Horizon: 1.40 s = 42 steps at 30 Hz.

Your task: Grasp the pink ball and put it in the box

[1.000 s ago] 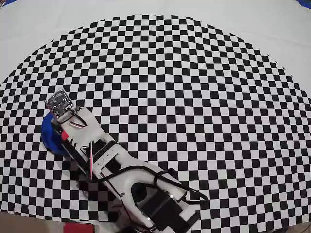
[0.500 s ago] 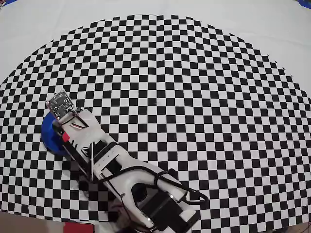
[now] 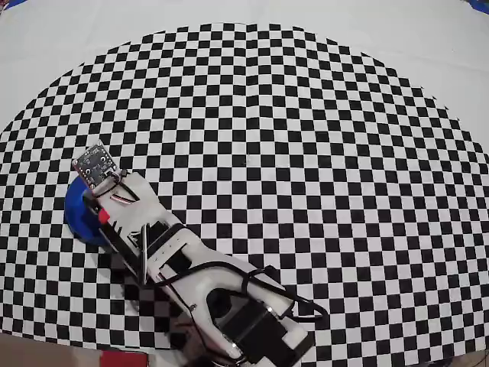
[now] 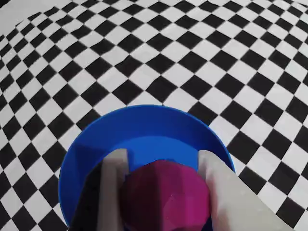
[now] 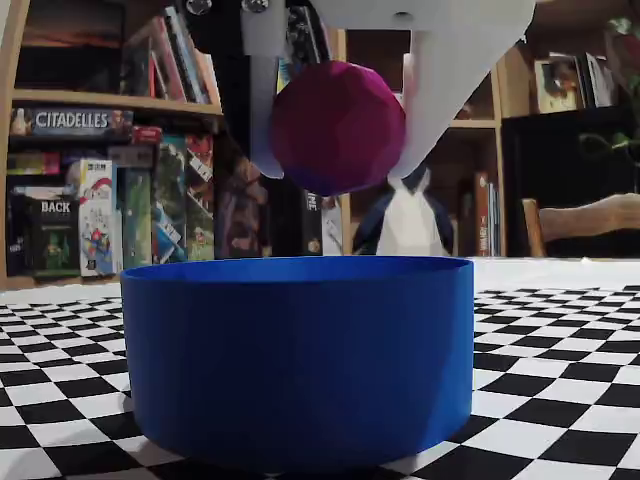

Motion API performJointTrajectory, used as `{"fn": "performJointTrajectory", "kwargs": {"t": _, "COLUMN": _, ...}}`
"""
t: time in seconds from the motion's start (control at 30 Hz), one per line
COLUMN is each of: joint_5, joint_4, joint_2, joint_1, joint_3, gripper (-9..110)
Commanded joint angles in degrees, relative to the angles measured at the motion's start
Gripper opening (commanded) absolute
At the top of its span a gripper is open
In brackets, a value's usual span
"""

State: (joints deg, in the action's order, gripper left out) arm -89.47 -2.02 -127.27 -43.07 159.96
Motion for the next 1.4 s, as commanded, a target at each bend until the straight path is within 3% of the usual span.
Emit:
{"fn": "performJointTrajectory", "kwargs": {"t": 0.0, "joint_5": -0.18, "joint_4": 0.35, "joint_2": -2.02, "joint_1": -0.09, "joint_3": -0.26, "gripper": 1}}
{"fn": "performJointTrajectory", "kwargs": {"t": 0.1, "joint_5": 0.0, "joint_4": 0.09, "joint_2": -2.02, "joint_1": 0.09, "joint_3": -0.26, "gripper": 21}}
{"fn": "performJointTrajectory", "kwargs": {"t": 0.33, "joint_5": 0.26, "joint_4": -0.62, "joint_2": -2.64, "joint_1": 0.09, "joint_3": -0.26, "gripper": 29}}
{"fn": "performJointTrajectory", "kwargs": {"t": 0.8, "joint_5": 2.64, "joint_4": -1.49, "joint_2": -7.73, "joint_1": 3.43, "joint_3": -0.26, "gripper": 29}}
{"fn": "performJointTrajectory", "kwargs": {"t": 1.1, "joint_5": 23.55, "joint_4": -1.58, "joint_2": -16.7, "joint_1": 7.47, "joint_3": 1.14, "gripper": 29}}
{"fn": "performJointTrajectory", "kwargs": {"t": 1.37, "joint_5": 41.48, "joint_4": -1.23, "joint_2": -30.06, "joint_1": 20.39, "joint_3": 9.23, "gripper": 29}}
